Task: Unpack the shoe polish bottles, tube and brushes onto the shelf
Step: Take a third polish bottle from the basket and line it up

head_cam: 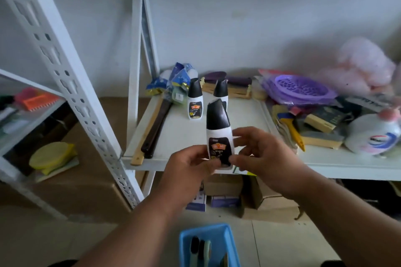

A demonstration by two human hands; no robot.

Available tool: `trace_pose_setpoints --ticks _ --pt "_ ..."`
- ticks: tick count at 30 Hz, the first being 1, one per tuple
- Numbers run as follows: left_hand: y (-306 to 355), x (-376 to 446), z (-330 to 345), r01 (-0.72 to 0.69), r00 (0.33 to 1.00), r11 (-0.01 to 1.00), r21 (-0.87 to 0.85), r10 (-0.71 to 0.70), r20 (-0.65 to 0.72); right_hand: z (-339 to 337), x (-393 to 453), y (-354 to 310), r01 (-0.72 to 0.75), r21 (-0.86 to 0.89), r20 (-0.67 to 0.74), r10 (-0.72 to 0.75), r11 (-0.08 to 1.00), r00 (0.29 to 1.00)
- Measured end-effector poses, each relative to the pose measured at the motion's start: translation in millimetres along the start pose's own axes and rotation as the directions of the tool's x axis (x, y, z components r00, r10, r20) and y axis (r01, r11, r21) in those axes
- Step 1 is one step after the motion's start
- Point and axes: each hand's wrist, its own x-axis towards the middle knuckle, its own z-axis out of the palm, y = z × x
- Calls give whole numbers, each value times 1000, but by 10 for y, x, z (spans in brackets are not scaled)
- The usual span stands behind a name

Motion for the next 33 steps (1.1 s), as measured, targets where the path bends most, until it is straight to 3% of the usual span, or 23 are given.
trace_pose_setpoints --ticks 7,15,24,28,33 --pt "124 592 121 -122 992 992 35 123 -26 -15 501 230 -24 -37 -160 18 999 987" --pt "-54 1441 243 -131 969 899 418 205 -138 -298 1212 803 -188 -55 -347 158 981 925" --pt "-334 1779 343 -282 926 695 662 378 -3 -386 1714 1218 -217 -158 -374 145 963 916" --pt "-413 1753 432 -352 897 543 763 428 110 -395 1806 1263 -182 -118 -378 125 976 917" --pt "-417 1756 431 -369 890 507 779 434 139 -410 1854 1261 -134 -91 -360 93 987 928"
